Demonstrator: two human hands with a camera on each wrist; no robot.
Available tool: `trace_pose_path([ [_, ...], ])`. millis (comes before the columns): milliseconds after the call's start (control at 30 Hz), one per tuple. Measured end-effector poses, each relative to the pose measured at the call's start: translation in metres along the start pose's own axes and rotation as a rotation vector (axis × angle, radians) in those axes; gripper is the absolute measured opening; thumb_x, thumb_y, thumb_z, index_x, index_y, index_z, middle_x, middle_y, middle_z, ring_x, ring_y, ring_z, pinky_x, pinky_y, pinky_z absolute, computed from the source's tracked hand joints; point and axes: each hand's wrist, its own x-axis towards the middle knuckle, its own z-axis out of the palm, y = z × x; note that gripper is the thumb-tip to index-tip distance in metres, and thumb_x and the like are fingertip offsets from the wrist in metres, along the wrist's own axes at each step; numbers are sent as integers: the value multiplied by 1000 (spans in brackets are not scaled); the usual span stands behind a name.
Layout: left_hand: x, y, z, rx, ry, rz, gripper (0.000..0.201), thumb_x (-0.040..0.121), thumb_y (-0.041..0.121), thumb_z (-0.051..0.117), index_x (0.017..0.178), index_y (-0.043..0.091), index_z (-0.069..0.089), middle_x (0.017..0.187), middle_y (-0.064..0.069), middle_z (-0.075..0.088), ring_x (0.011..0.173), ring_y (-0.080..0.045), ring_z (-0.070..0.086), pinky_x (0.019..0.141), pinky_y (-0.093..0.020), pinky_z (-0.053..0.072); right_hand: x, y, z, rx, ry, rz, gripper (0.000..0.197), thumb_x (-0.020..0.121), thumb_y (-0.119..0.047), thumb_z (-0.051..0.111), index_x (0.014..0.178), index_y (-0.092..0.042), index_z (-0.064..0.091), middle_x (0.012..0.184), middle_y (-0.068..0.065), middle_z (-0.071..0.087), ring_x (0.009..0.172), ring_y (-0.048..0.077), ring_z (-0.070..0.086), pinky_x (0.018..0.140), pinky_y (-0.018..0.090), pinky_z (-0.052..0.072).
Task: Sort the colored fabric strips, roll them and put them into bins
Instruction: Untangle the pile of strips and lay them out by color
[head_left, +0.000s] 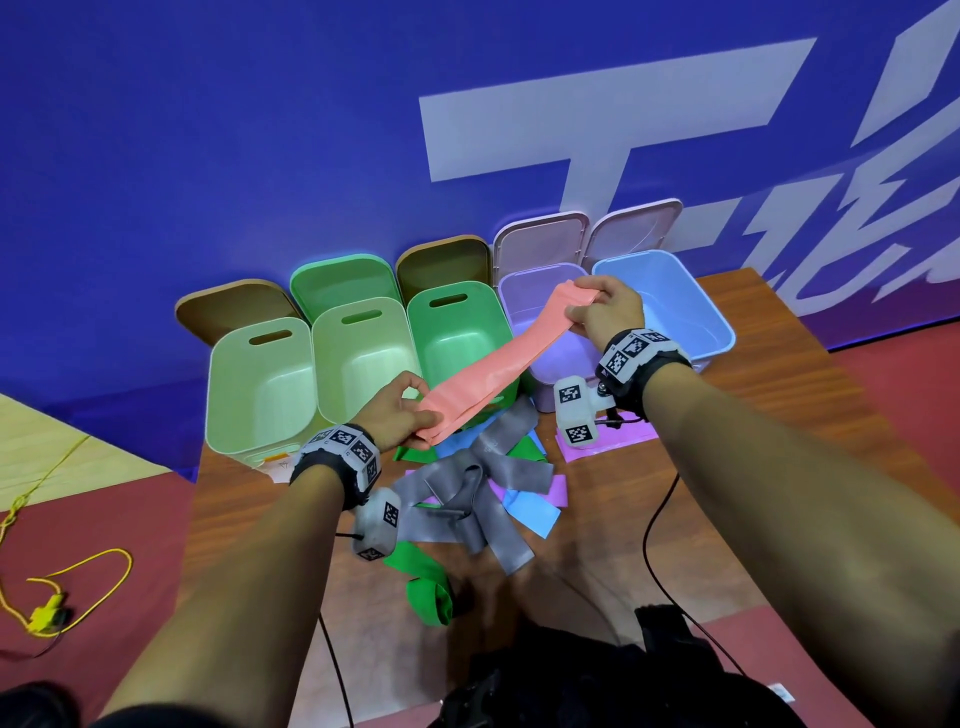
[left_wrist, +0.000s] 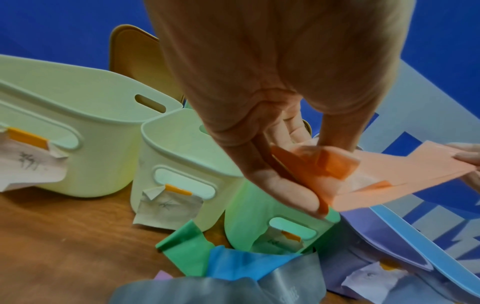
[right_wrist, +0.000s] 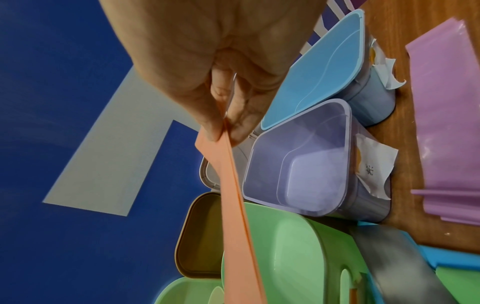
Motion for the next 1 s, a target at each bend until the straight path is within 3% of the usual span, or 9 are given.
trace_pose_path([
  [100,0,-3,-3,-7,32,11,31,89,-1,68,95,12,41,66,-8,66,50,-19,62,47,-28,55,-1,-1,1,27,-3,3,41,84,16,61,116,-9,63,113,19,65,91,27,66,67,27,58],
  [200,0,-7,-7,-21,50,-5,30,87,3,72,89,12,43,74,-14,67,61,-23,65,56,-32,60,-1,-4,1,42,5,8,46,82,18,61,121,-7,61,104,16,61,87,26,65,64,26,60],
  [267,1,-9,-10,-24,53,-6,29,87,2,72,88,11,44,72,-13,66,58,-21,64,54,-30,59,-1,-4,2,45,11,18,50,80,20,60,121,-8,59,98,13,57,83,25,63,62,26,60],
  [367,1,-8,-13,13,94,16,32,85,0,73,86,12,44,66,-9,63,49,-16,61,47,-25,52,-3,-3,4,12,41,61,52,78,17,58,123,-8,58,94,2,52,88,28,62,69,32,61],
  [433,3,-9,-15,100,121,30,33,83,4,76,84,13,45,65,-4,61,50,-14,59,49,-23,47,-5,-3,5,-25,50,77,50,77,15,57,122,-8,59,90,-1,52,89,28,61,76,37,60],
  [533,6,-10,-17,166,139,47,33,82,6,78,79,14,46,66,-3,58,55,-15,53,52,-21,42,-8,-3,7,-75,32,67,39,78,13,57,111,-5,63,83,0,55,87,27,60,76,38,59],
  [633,7,-13,-18,200,150,50,33,81,10,80,78,15,47,70,-5,57,60,-17,51,56,-24,42,-10,1,7,-127,9,61,22,75,10,59,86,-9,61,83,7,59,86,27,60,79,41,61],
  [833,4,-22,-20,75,187,12,34,83,7,78,87,16,45,73,-16,64,50,-19,55,49,-24,47,-9,19,-2,-197,24,115,17,76,6,62,80,-10,58,78,5,57,75,21,59,82,42,61],
  [1000,5,-27,-21,83,171,-15,26,86,0,72,94,16,53,78,-16,65,64,-27,61,61,-32,55,-11,27,-6,-209,38,138,18,75,4,63,88,-8,62,79,8,60,70,19,60,82,41,61],
])
